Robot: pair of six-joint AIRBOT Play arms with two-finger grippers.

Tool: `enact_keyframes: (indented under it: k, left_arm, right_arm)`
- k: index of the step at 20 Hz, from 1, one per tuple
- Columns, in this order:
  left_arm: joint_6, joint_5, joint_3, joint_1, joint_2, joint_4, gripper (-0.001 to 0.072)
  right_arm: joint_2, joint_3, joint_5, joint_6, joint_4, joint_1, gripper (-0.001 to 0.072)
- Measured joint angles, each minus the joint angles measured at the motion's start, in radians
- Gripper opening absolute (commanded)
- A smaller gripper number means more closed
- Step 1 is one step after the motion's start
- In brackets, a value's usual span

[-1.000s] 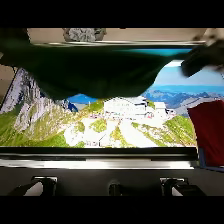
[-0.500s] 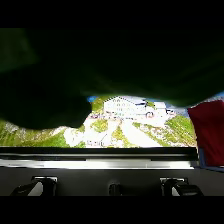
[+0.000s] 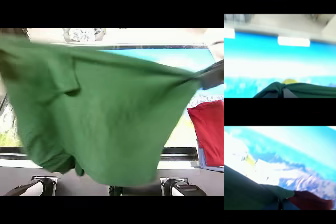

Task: Fold the shirts.

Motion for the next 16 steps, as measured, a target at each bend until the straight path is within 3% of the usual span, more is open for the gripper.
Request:
enact_keyframes:
  k: [4, 11, 13, 16]
  left_arm:
    - [0.060, 0.077, -0.207, -0.055, -0.244, 0.033, 0.0030]
    - [0.092, 0.462, -0.286, -0.092, -0.497, -0.071, 0.0030]
    - [0.105, 0.513, -0.290, -0.093, -0.514, -0.084, 0.0030]
    - [0.141, 0.477, -0.278, -0.092, -0.500, -0.077, 0.0029]
  right_arm:
    - [-0.304, -0.078, -0.214, 0.038, 0.051, -0.001, 0.0044]
    - [-0.545, -0.103, -0.755, 0.168, 0.111, -0.001, 0.0044]
    - [-0.561, -0.104, -0.810, 0.190, 0.107, -0.001, 0.0044]
    - [-0.554, -0.104, -0.783, 0.195, 0.084, -0.001, 0.0043]
